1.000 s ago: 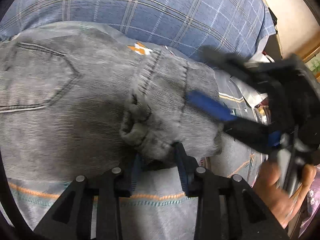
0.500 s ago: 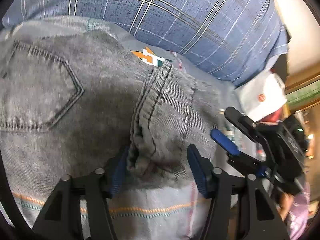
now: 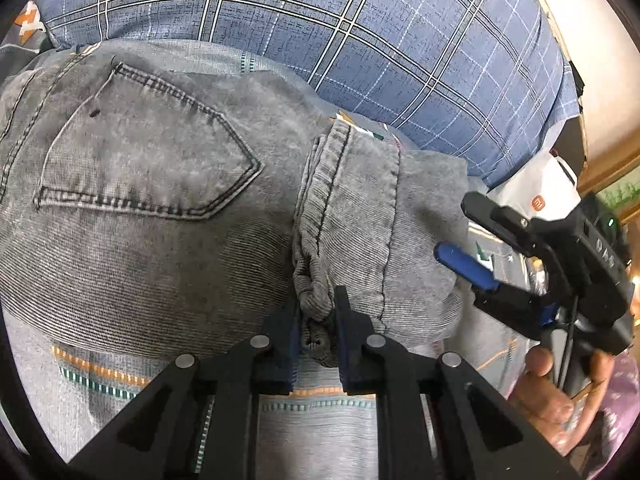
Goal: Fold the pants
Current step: 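Fold the held hems over the jeans with the right tool while the left tool pins the seam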
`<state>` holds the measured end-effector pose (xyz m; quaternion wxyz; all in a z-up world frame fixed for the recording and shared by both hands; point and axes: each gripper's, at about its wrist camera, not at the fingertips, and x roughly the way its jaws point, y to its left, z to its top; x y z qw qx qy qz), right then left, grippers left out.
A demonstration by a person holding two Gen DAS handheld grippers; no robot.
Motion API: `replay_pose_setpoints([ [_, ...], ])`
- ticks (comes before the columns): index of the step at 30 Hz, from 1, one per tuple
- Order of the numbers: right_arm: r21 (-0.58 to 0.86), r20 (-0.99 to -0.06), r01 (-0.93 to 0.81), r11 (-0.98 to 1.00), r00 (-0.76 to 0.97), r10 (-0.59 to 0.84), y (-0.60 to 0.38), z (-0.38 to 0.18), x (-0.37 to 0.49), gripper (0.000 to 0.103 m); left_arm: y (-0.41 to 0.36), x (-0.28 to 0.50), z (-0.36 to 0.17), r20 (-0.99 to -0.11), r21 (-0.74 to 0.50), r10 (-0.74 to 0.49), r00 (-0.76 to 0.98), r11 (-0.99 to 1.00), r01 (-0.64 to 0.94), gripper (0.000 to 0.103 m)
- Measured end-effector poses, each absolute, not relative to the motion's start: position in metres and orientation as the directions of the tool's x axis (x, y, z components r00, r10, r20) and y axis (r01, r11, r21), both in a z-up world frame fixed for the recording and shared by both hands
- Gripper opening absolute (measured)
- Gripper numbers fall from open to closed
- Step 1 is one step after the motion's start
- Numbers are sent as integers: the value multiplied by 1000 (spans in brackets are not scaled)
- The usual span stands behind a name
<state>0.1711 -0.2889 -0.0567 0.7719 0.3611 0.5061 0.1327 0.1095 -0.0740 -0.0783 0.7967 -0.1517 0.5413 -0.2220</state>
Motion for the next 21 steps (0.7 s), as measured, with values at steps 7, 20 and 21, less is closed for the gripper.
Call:
replay_pose_setpoints([
  [7,705,-659,173,688,518,545,-301,-50,167,70,-87,115,-74,-808,-418,-485,335,872,253,19],
  [20,465,-839,-28,885,305,451,-210,-29,230,81,-65,111,-91,-772,-535,-562,297,827,173,19],
  [21,421,-867,-50,905,271,418,-195,-34,244,81,-61,114,-92,-759,-568,-587,283,809,154,19],
])
